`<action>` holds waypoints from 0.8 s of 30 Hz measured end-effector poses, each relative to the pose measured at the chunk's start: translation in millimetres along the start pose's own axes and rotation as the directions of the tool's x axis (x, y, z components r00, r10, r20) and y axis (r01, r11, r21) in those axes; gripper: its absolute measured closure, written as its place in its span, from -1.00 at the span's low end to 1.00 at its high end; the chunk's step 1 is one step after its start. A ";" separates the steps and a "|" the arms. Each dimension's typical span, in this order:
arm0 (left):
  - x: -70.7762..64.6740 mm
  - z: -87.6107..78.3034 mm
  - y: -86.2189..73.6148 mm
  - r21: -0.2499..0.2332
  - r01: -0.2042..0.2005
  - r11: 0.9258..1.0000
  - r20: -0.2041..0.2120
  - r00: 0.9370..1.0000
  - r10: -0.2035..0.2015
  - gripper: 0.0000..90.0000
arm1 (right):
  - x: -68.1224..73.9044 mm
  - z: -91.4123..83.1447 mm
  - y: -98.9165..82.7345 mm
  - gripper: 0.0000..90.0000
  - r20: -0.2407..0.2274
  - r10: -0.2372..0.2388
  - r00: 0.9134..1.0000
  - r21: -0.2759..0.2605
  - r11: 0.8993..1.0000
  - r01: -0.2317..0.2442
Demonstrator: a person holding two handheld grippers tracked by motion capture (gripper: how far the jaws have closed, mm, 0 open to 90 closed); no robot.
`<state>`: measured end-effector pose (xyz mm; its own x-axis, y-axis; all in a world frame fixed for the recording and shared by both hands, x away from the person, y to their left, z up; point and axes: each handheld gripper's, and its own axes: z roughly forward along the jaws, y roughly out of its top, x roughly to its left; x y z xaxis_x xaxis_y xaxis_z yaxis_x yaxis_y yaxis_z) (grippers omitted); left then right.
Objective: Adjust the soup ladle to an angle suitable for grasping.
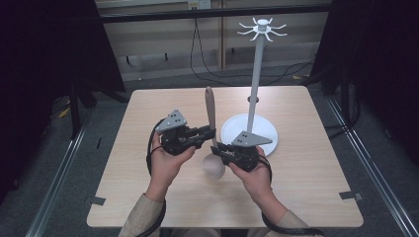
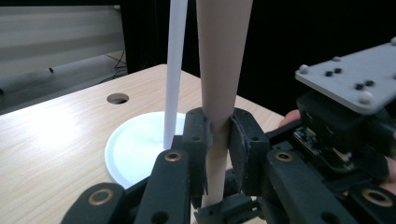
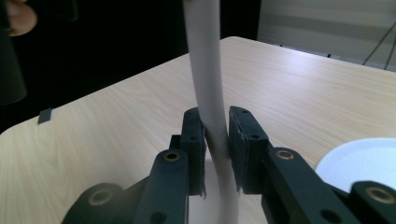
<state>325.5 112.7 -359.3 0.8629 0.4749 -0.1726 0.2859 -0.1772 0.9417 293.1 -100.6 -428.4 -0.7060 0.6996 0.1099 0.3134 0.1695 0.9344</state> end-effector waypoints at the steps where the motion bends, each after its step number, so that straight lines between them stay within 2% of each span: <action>1: 0.5 0.2 -0.6 -0.005 0.005 1.000 0.000 1.000 -0.005 0.72 | 0.0 0.0 0.0 0.75 0.000 0.000 1.000 0.000 1.000 0.000; 2: 1.0 0.8 -1.1 -0.010 0.010 1.000 0.003 1.000 -0.010 0.71 | 2.0 -0.5 0.6 0.79 -0.008 -0.019 1.000 0.002 1.000 0.019; 7: 2.4 2.0 -2.4 -0.030 0.025 0.999 0.024 0.999 -0.024 0.69 | 4.2 -1.5 1.3 0.80 -0.024 -0.033 0.999 -0.002 0.999 0.033; 9: 2.9 1.6 -2.5 -0.044 0.012 0.999 0.012 1.000 -0.012 0.60 | 2.3 -2.6 0.9 0.81 -0.022 -0.045 0.999 0.010 0.999 0.045; 11: 3.6 1.1 -2.9 -0.042 0.029 0.999 0.020 0.999 -0.028 0.51 | 0.3 -4.1 -0.5 0.81 -0.019 -0.038 0.999 0.025 0.999 0.039; 13: 3.8 0.1 -3.6 -0.025 0.008 1.000 0.005 1.000 -0.008 0.36 | -4.1 -7.3 -2.0 0.81 -0.014 -0.043 0.999 0.033 0.999 0.043; 15: 4.4 0.0 -5.4 -0.031 0.009 0.999 -0.005 1.000 -0.009 0.30 | -5.0 -8.4 -2.1 0.81 -0.011 -0.040 0.999 0.035 0.999 0.040; 16: 5.3 -1.0 -6.1 -0.017 0.001 1.000 -0.025 1.000 -0.001 0.21 | -6.8 -9.7 -2.0 0.81 -0.006 -0.039 0.999 0.033 0.999 0.040; 19: 9.8 -1.5 -9.9 -0.013 0.014 1.000 -0.033 0.999 -0.015 0.00 | -12.4 -13.8 -0.4 0.81 -0.002 -0.033 0.999 0.028 0.999 0.033; 21: 12.2 -3.2 -12.6 0.006 -0.004 1.000 -0.055 0.998 0.005 -0.06 | -15.7 -16.7 0.7 0.81 -0.001 -0.034 0.999 0.023 0.999 0.034; 22: 13.8 -3.9 -15.0 0.019 -0.014 1.000 -0.075 0.997 0.015 -0.19 | -18.0 -19.1 1.5 0.81 0.005 -0.028 1.000 0.025 0.999 0.028; 23: 13.8 -3.9 -15.0 0.019 -0.014 1.000 -0.075 0.997 0.015 -0.24 | -18.0 -19.1 1.5 0.81 0.005 -0.028 1.000 0.025 0.999 0.028; 24: 15.5 -4.9 -16.8 0.029 -0.018 0.999 -0.094 0.995 0.021 -0.24 | -18.9 -19.6 1.8 0.81 0.004 -0.030 1.000 0.022 0.999 0.030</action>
<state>332.0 127.2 -376.4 0.8256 0.5502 -0.1252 0.2821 -0.2103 0.9360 294.6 -127.2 -422.2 -0.7125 0.6971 0.0804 0.3062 0.2058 0.9295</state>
